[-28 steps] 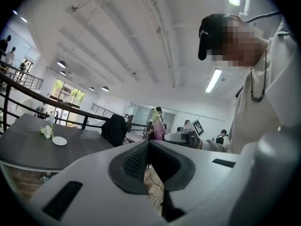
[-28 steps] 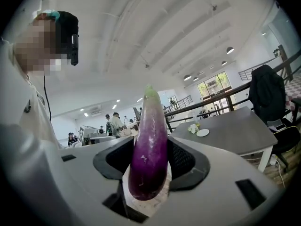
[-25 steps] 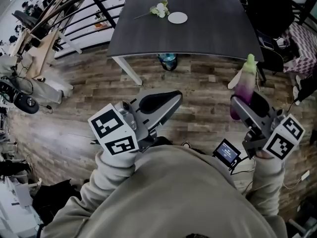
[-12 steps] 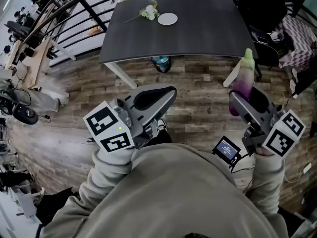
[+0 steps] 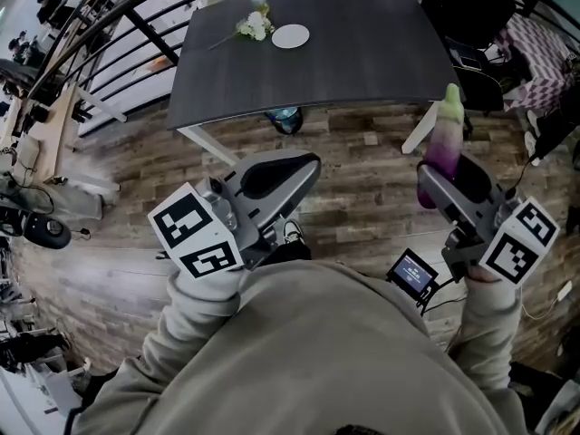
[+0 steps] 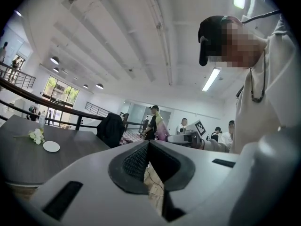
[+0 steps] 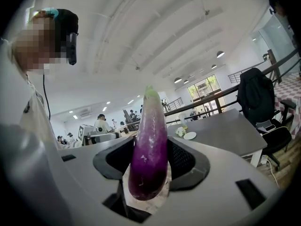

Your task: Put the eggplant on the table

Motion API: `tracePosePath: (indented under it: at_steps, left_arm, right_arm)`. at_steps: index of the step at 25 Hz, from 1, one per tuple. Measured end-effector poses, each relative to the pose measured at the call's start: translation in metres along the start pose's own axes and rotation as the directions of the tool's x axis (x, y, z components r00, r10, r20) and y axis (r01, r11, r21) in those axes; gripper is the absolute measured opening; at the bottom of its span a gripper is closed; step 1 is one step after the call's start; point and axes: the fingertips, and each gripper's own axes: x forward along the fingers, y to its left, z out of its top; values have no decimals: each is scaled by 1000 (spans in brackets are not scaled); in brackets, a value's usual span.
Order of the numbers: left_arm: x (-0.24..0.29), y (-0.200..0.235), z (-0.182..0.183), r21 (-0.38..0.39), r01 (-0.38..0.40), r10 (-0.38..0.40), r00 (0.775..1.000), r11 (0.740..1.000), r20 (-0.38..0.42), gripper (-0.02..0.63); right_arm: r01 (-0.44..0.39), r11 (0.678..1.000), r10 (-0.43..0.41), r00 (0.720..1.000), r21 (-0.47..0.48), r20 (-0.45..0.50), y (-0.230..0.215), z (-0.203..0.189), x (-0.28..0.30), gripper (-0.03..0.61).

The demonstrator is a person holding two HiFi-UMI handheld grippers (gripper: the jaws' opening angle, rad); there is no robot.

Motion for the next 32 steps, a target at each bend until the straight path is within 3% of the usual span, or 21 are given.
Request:
tracePosePath:
  at_steps: [6,12,17,24,26,32]
  left_arm:
    - [3,1,12,35,51,-51,999,998,-17,6]
    - [-9,77,14,13,51,-51,999,999,6,6]
    - [-26,116,37,16,81,-81,996,997,32,6]
    - [-59,173,40,1,107,-107,994,994,34,6]
    - [-61,155,33,-4,112,-112,993,994,27,6]
    - [-12,23,-20,-40,119,-119,993,992,-2,6]
  right_arm:
    - [21,1000,-21,1000,3,-4,5,11,7,230]
    - [28,1000,-28,1000,-8,-13,-9,14,79,230]
    - [52,998,-52,999,-40,-16,4,34,123,230]
    - [86,994,-89,995,-61,-46,15,37,189,230]
    - [90,994,-93,994,-58,-53,21,30,172,230]
    - [80,996,-82,994,-30,-74,11,-8,37,230]
